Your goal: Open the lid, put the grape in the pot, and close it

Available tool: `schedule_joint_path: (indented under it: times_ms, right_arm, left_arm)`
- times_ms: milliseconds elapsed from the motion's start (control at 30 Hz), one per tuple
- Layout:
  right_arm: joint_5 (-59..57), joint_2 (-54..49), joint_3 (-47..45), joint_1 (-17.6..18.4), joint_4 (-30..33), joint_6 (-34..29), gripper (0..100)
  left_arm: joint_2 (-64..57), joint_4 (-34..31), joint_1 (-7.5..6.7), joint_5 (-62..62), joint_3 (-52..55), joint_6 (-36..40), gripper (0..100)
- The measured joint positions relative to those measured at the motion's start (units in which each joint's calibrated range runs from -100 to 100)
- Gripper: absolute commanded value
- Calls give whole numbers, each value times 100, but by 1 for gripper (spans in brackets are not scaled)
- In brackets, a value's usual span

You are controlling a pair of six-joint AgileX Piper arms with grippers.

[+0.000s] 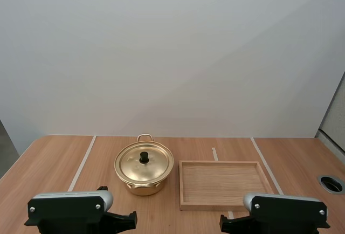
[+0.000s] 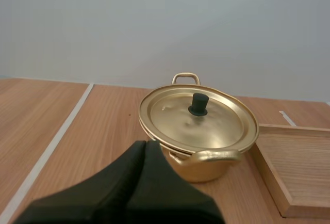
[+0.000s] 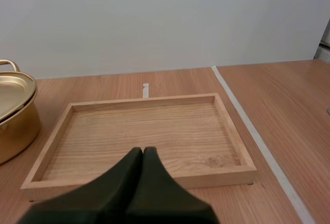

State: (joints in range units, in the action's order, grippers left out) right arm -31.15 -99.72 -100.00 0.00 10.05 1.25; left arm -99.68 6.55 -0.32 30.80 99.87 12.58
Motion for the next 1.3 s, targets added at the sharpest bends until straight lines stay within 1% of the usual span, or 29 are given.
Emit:
schedule_joint_path:
  times_ms: [1300]
  right_arm:
    - [-41, 0, 0, 0, -8, 0, 0]
  left_arm:
    - [0, -27, 0, 47, 0, 46, 0]
